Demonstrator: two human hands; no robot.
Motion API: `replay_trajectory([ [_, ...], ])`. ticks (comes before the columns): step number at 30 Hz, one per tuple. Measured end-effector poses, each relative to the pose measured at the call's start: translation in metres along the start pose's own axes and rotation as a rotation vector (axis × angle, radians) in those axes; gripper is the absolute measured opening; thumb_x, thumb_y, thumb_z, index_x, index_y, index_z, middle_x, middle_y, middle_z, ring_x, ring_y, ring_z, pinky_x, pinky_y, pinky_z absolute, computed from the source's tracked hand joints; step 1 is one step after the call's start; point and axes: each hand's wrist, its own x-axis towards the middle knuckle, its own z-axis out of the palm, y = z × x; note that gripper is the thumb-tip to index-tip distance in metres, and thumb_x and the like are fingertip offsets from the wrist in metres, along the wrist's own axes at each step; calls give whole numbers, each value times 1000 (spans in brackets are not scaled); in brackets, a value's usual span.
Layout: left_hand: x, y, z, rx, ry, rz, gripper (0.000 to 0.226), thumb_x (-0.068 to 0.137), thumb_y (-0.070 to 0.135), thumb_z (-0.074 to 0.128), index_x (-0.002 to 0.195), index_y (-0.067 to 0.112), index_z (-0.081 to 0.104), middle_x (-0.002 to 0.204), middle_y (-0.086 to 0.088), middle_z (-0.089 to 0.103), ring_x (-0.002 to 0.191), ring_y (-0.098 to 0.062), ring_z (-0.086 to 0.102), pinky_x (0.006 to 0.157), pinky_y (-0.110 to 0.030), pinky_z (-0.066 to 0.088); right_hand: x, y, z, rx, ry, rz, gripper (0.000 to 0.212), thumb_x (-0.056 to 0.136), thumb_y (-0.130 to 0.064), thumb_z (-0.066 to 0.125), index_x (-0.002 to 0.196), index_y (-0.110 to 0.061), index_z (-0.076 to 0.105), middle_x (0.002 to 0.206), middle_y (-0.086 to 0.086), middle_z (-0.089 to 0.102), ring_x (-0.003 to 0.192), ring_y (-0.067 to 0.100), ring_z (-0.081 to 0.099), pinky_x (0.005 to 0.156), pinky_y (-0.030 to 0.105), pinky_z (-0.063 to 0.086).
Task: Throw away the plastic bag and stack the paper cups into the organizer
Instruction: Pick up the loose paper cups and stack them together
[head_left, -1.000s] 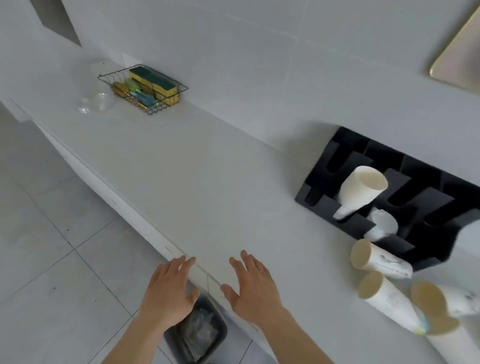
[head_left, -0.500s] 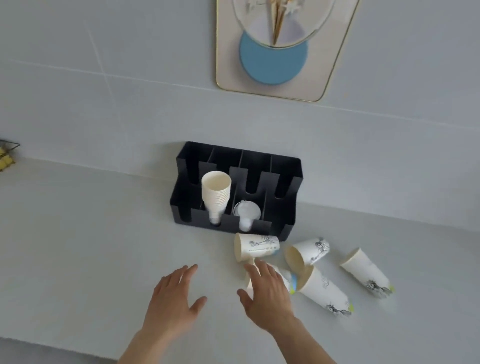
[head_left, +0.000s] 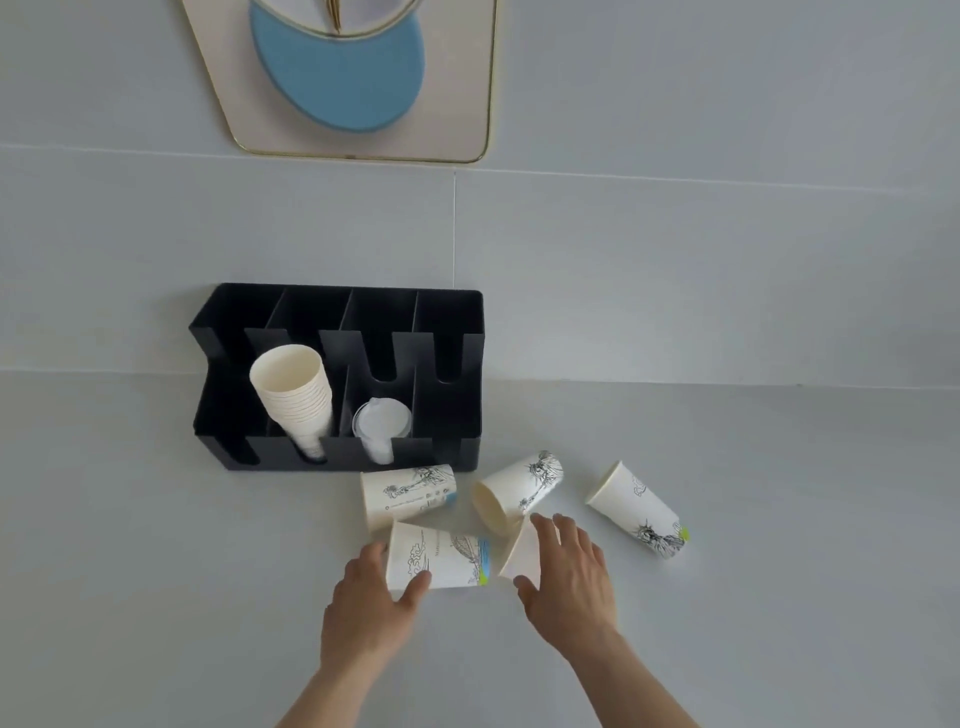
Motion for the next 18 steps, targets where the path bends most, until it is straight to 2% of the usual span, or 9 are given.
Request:
replay_trajectory([
  [3,4,6,11,-95,-8,-92,34,93,45,60,115,20,52,115,-6,58,97,-28,61,81,-37,46,3,12,2,7,-45,47,77,89,-42,67,152,-24,26,148,2,40,133,24,45,109,35,36],
  [5,8,5,14,-117,11,-91,21,94,40,60,93,20,55,97,-4,62,86,-28,62,77,-39,51,6,14,4,2,-79,77,78,89,-41,68,151,-25,25,144,0,42,128,23,47,104,35,39],
  [7,12,2,13,-175,44,-70,26,92,35,65,74,19,53,81,-4,63,76,-28,63,71,-40,53,7,11,8,-12,-99,96,80,88,-39,70,151,-25,24,141,0,44,127,23,47,103,35,40],
  [8,13,1,11,-218,49,-67,28,90,33,67,70,19,54,80,-3,64,75,-28,64,69,-39,52,7,10,10,-20,-103,102,80,87,-38,70,152,-25,24,140,0,46,127,23,47,102,35,40],
  [11,17,1,3,-306,76,-3,30,84,30,72,63,25,51,89,0,62,87,-27,64,70,-39,50,4,7,16,-29,-115,132,80,88,-38,69,152,-23,24,132,0,51,123,24,47,99,33,41],
  [13,18,0,-7,-283,122,112,37,84,30,73,60,30,45,101,5,62,109,-21,58,71,-37,46,4,1,19,-22,-116,145,82,87,-41,69,153,-22,24,128,0,52,121,24,48,98,33,41],
  [15,17,-4,-23,-243,155,173,34,87,30,71,64,27,47,129,6,53,135,-10,42,77,-33,40,4,-10,23,6,-117,137,87,84,-45,70,154,-22,22,127,-1,51,120,23,48,97,33,42],
  [16,16,-6,-31,-223,165,199,31,88,29,71,67,23,49,136,6,47,140,-8,37,78,-32,39,4,-16,25,28,-117,130,88,83,-45,70,154,-22,22,127,-1,50,120,23,48,97,33,42],
  [18,16,-14,-43,-163,173,289,30,86,30,73,69,24,49,139,7,45,137,-12,43,77,-33,42,3,-28,29,74,-110,125,88,82,-46,70,153,-23,23,127,-2,47,119,22,48,96,31,43],
])
